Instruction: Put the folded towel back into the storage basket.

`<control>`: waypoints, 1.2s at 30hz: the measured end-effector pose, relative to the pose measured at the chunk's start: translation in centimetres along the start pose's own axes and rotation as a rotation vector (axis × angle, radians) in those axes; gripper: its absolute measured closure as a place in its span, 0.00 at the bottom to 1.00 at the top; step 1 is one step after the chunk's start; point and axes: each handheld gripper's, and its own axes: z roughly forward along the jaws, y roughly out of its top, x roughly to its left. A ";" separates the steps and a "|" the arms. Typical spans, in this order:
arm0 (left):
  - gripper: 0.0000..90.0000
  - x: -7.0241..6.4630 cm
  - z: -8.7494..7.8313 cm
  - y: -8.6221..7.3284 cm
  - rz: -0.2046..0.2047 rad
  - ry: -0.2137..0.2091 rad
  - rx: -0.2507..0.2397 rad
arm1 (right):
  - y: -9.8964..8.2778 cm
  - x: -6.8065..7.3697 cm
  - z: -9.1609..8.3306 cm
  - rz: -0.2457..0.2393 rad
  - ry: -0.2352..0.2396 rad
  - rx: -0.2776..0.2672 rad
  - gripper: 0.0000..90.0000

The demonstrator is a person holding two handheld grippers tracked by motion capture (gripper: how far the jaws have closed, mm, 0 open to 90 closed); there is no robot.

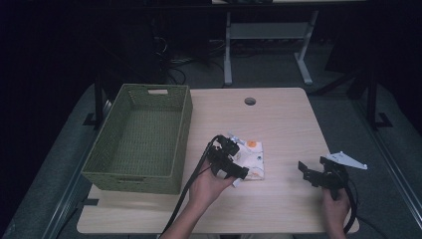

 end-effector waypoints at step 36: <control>0.20 2.5 3.6 4.3 -0.048 0.026 0.108 | 0.0 0.1 0.0 0.001 0.000 0.004 0.15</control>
